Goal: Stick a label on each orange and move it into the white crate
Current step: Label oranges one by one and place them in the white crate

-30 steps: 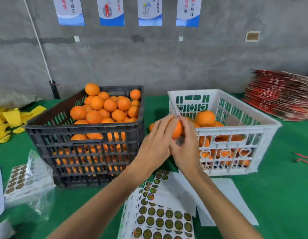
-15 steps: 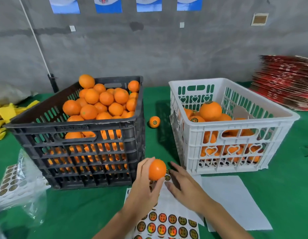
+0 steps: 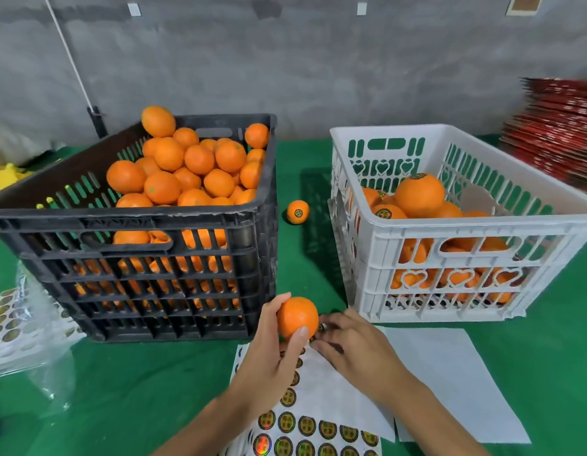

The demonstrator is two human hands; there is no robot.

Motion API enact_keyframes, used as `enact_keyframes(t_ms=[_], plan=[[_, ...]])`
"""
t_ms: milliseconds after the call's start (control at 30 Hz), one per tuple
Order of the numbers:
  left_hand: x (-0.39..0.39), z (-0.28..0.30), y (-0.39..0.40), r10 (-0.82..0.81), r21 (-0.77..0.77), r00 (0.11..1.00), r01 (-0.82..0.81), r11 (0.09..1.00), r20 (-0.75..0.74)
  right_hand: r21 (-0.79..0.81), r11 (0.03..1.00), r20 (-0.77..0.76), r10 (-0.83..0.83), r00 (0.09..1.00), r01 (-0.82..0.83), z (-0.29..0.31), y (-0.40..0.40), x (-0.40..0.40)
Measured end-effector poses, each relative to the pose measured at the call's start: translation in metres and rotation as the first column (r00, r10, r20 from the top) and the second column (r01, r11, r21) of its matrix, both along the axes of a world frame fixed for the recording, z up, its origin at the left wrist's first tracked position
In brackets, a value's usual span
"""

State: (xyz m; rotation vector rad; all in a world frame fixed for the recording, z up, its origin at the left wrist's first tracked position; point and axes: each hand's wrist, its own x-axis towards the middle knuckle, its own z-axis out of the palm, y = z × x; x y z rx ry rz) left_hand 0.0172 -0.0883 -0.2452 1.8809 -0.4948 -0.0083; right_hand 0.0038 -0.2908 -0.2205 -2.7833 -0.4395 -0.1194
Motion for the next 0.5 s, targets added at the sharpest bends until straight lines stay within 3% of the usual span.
enact_keyframes(t_ms=[133,367,500], plan=[[-0.001,0.001,0.000,0.006,-0.008,1.000,-0.005,1.000,0.013,-0.052,0.999,0.004,0.017,1.000,-0.017,0.001,-0.002,0.003],[-0.002,-0.001,0.000,0.016,-0.038,0.999,-0.014,0.999,0.046,0.074,0.996,-0.018,0.044,0.999,-0.043,-0.004,-0.001,0.000],[-0.002,0.000,0.001,0.032,-0.023,0.996,-0.031,0.999,0.079,0.297,0.955,-0.021,0.027,0.999,-0.019,-0.011,0.005,-0.006]])
